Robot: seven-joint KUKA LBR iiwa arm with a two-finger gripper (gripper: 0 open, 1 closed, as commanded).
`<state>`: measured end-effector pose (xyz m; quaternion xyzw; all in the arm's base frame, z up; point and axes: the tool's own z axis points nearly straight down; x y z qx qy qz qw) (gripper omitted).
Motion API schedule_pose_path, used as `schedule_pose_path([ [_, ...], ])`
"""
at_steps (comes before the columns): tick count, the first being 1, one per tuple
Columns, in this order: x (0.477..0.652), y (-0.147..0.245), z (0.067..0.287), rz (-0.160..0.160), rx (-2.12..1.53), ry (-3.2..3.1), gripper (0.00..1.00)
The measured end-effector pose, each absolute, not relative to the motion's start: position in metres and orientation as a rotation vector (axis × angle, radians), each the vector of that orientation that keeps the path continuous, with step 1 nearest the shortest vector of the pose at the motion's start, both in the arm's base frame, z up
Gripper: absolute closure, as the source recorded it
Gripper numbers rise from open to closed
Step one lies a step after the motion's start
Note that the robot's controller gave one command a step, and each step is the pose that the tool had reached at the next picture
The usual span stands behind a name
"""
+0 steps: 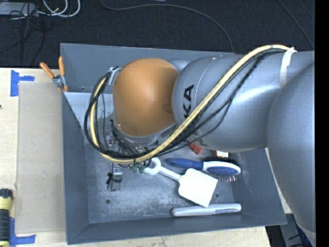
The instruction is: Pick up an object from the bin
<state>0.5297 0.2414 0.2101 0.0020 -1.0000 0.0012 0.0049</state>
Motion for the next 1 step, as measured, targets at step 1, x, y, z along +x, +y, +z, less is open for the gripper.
schedule_pose_path([
  [1, 0.5316, 0.2398, 0.2149, 0.000, -0.002, -3.139, 0.00],
])
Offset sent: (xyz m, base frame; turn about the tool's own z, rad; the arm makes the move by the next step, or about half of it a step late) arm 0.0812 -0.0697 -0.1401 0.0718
